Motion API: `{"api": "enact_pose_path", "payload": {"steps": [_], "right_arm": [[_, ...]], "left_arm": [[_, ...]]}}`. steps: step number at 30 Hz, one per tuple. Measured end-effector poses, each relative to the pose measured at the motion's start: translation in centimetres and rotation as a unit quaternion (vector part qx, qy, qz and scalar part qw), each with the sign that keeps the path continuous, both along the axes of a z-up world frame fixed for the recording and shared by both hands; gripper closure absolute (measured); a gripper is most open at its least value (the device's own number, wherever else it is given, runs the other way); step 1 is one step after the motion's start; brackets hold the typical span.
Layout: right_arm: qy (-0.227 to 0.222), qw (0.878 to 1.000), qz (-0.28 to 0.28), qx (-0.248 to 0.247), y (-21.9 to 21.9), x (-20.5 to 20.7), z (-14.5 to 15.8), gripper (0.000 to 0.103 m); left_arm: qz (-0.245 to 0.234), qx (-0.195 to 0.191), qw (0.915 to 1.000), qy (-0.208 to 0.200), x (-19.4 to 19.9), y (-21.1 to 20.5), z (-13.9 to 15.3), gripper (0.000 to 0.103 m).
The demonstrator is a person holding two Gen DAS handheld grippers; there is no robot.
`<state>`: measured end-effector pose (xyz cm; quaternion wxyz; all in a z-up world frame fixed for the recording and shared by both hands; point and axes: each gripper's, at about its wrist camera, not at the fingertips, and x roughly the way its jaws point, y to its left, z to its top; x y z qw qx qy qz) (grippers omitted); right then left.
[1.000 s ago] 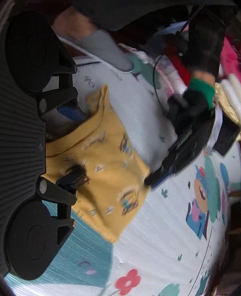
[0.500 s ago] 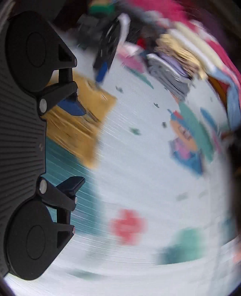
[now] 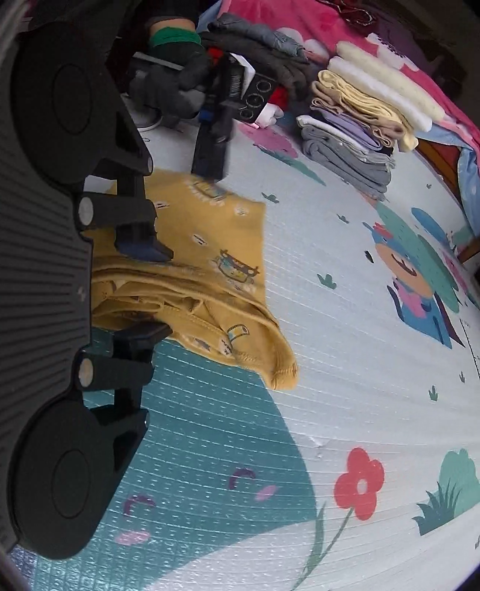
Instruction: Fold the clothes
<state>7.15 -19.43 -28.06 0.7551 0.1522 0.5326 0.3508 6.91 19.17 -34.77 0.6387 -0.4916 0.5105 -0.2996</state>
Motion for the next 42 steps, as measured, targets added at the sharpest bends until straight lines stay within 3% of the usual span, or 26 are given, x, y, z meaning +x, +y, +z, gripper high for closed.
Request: {"api": "enact_pose_path", "payload": {"steps": [4, 6, 10, 11, 12, 13, 14, 15, 16, 18, 19, 21, 22, 23, 24, 26, 27, 29, 30, 32, 33, 34, 35, 37, 38, 42], "right_arm": [[0.012, 1.000, -0.016, 0.012, -0.8, 0.1, -0.4, 0.071], [0.020, 0.999, -0.023, 0.019, -1.1, 0.2, -0.6, 0.072], [0.034, 0.998, -0.041, 0.036, -1.7, 0.3, -1.0, 0.072], [0.035, 0.998, -0.042, 0.040, -1.8, 0.3, -1.2, 0.073], [0.035, 0.998, -0.043, 0.043, -1.9, 0.3, -1.3, 0.074], [0.034, 0.998, -0.043, 0.043, -2.0, 0.3, -1.3, 0.074], [0.033, 0.998, -0.041, 0.042, -1.9, 0.3, -1.3, 0.074], [0.032, 0.998, -0.040, 0.041, -1.9, 0.3, -1.3, 0.074], [0.030, 0.998, -0.039, 0.039, -1.9, 0.2, -1.3, 0.074], [0.024, 0.998, -0.039, 0.039, -1.8, 0.0, -1.3, 0.075], [0.024, 0.998, -0.041, 0.040, -1.9, 0.0, -1.3, 0.075], [0.023, 0.998, -0.041, 0.039, -1.9, 0.0, -1.3, 0.075], [0.022, 0.998, -0.039, 0.038, -1.8, 0.0, -1.3, 0.074], [0.021, 0.998, -0.038, 0.036, -1.8, 0.0, -1.2, 0.074], [0.019, 0.999, -0.035, 0.033, -1.7, 0.0, -1.1, 0.074], [0.014, 0.999, -0.030, 0.026, -1.7, 0.1, -0.8, 0.073], [-0.001, 1.000, -0.026, 0.017, -1.7, -0.1, -0.3, 0.063], [-0.070, 0.998, -0.007, 0.005, -1.7, -0.8, 1.8, 0.062], [-0.119, 0.993, 0.018, -0.002, -1.4, -1.1, 3.2, 0.061], [-0.218, 0.973, 0.077, -0.017, -0.4, -1.8, 6.0, 0.044], [-0.265, 0.956, 0.125, -0.026, 0.5, -1.7, 7.0, 0.027], [-0.299, 0.938, 0.170, -0.034, 1.3, -1.4, 7.8, 0.020], [-0.327, 0.919, 0.218, -0.042, 2.2, -1.0, 8.3, 0.019], [-0.340, 0.884, 0.316, -0.054, 3.7, 0.6, 8.2, 0.019], [-0.335, 0.869, 0.359, -0.055, 4.3, 1.4, 7.9, 0.019], [-0.260, 0.841, 0.472, -0.044, 6.5, 5.0, 5.9, 0.023]], "left_arm": [[-0.006, -0.042, 0.9991, 0.005, 0.2, -1.3, -0.7, 0.067], [-0.020, -0.061, 0.9979, -0.011, 0.2, -1.4, -0.7, 0.066], [-0.031, -0.043, 0.9982, -0.027, 0.2, -0.9, 0.0, 0.065], [-0.050, -0.042, 0.9965, -0.052, 0.4, -1.2, 0.9, 0.063], [-0.079, -0.026, 0.9912, -0.103, 0.6, -1.3, 2.2, 0.063], [-0.091, 0.018, 0.9864, -0.136, 0.6, -0.8, 2.7, 0.063], [-0.082, 0.064, 0.9879, -0.115, 0.8, 0.1, 2.2, 0.070], [-0.064, 0.086, 0.9902, -0.089, 0.9, 1.0, 1.6, 0.080], [-0.057, 0.100, 0.9890, -0.093, 0.7, 1.2, 1.9, 0.080], [-0.060, 0.125, 0.9831, -0.120, 0.4, 0.8, 2.9, 0.068], [-0.061, 0.132, 0.9807, -0.131, 0.2, 0.3, 3.1, 0.057], [-0.056, 0.143, 0.9782, -0.140, -0.4, -0.2, 3.4, 0.055], [-0.056, 0.149, 0.9768, -0.143, -0.6, -0.3, 3.4, 0.061], [-0.055, 0.163, 0.9745, -0.144, -0.8, -0.3, 3.4, 0.080], [-0.053, 0.173, 0.9735, -0.140, -0.7, -0.3, 3.3, 0.088], [-0.046, 0.180, 0.9724, -0.140, -0.6, -0.2, 3.9, 0.091], [-0.047, 0.185, 0.9709, -0.145, -0.7, -0.4, 4.6, 0.091], [-0.058, 0.194, 0.9642, -0.172, -0.6, -1.1, 6.3, 0.091], [-0.080, 0.212, 0.9523, -0.204, -0.5, -1.9, 7.5, 0.091], [-0.142, 0.255, 0.9134, -0.283, -0.5, -4.1, 9.6, 0.091], [-0.167, 0.264, 0.8975, -0.311, -0.7, -5.0, 10.6, 0.091], [-0.192, 0.278, 0.8779, -0.339, -1.0, -6.0, 11.4, 0.091], [-0.220, 0.296, 0.8524, -0.371, -1.5, -6.9, 12.1, 0.091], [-0.264, 0.323, 0.8065, -0.419, -2.7, -8.5, 13.1, 0.091], [-0.277, 0.326, 0.7929, -0.435, -3.2, -9.0, 13.4, 0.091], [-0.306, 0.331, 0.7545, -0.477, -4.9, -10.1, 13.9, 0.091]]}}
